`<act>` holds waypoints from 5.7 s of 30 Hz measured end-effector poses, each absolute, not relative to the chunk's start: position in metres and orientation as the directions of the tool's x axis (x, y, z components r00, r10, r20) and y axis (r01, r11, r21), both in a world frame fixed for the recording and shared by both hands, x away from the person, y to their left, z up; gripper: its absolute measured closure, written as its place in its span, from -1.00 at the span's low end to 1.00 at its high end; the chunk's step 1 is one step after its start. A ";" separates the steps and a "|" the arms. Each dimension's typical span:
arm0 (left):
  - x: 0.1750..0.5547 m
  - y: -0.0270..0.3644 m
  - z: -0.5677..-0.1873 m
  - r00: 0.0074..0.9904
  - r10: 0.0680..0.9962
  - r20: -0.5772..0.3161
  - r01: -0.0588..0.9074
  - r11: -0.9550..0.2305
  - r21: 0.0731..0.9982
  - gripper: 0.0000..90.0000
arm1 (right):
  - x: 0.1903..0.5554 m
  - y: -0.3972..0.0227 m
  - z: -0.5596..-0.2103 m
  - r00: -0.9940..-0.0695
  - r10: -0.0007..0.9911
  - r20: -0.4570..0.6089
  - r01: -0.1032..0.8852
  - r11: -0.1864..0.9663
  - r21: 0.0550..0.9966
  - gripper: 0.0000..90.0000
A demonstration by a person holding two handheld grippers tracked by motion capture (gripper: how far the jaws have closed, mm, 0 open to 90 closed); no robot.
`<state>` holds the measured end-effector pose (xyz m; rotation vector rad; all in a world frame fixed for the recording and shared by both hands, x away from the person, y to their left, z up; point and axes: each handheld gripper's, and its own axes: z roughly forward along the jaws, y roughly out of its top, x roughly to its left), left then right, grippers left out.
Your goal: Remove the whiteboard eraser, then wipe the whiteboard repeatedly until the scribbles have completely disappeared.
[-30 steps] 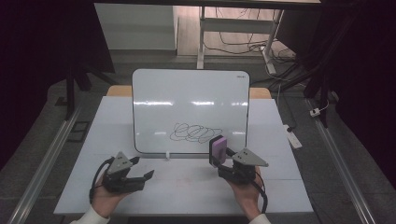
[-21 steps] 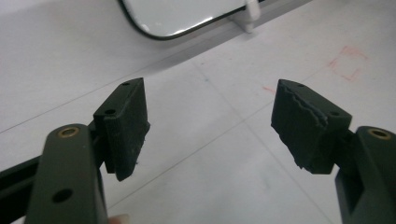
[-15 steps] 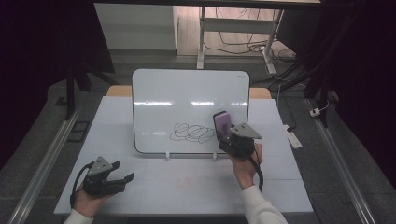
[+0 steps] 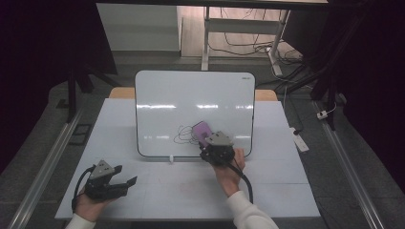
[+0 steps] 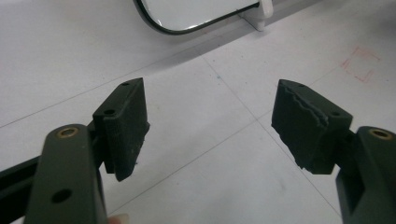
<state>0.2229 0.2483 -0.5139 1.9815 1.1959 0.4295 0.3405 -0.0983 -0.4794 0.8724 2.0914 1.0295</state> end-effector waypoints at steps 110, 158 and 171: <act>0.222 0.251 -0.513 0.505 0.858 -0.095 0.588 -0.261 0.765 -0.39 | 0.339 -0.070 -0.488 -0.577 0.798 -0.173 0.255 0.377 0.890 -0.08; 0.223 0.254 -0.513 0.504 0.858 -0.095 0.586 -0.260 0.767 -0.38 | 0.341 -0.031 -0.484 -0.597 0.782 -0.177 0.247 0.389 0.887 -0.08; 0.224 0.254 -0.514 0.503 0.859 -0.090 0.588 -0.264 0.765 -0.38 | 0.348 -0.064 -0.475 -0.541 0.817 -0.201 0.246 0.382 0.891 -0.08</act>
